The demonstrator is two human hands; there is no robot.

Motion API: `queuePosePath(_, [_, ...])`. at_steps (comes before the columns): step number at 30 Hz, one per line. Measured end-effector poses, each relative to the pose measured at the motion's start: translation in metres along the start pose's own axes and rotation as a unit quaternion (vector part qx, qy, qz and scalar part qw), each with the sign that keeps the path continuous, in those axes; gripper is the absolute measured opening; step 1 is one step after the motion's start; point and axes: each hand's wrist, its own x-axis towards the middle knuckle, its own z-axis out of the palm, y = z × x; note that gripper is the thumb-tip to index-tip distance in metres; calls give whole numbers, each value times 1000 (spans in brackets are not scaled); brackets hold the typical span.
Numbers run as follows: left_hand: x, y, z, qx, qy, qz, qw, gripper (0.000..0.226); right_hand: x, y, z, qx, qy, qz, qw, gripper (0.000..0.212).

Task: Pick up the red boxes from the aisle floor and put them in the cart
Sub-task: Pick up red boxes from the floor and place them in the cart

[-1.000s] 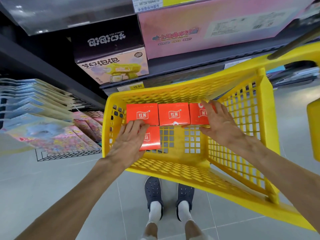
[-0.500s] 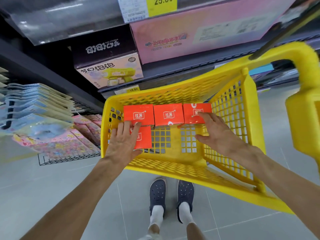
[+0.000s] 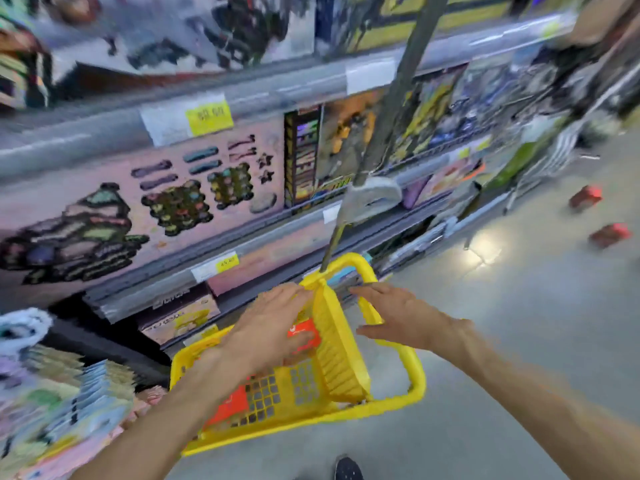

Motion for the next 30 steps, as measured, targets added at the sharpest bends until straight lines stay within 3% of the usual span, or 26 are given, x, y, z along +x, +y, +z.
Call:
queuePosePath(5, [74, 106, -56, 5, 13, 143, 990, 77, -116, 53, -102, -29, 93, 122, 988, 82])
queuePosePath(11, [185, 257, -89, 52, 14, 286, 957, 82, -257, 135, -169, -63, 175, 253, 949, 86])
queuePosePath(16, [284, 369, -86, 67, 12, 344, 937, 86, -352, 215, -203, -43, 243, 351, 903, 90])
queuePosePath(22, [402, 507, -69, 77, 33, 393, 916, 86, -448, 342, -234, -56, 269, 421, 864, 95])
queuePosePath(30, [551, 643, -47, 69, 47, 418, 904, 80, -511, 510, -296, -83, 283, 447, 845, 96])
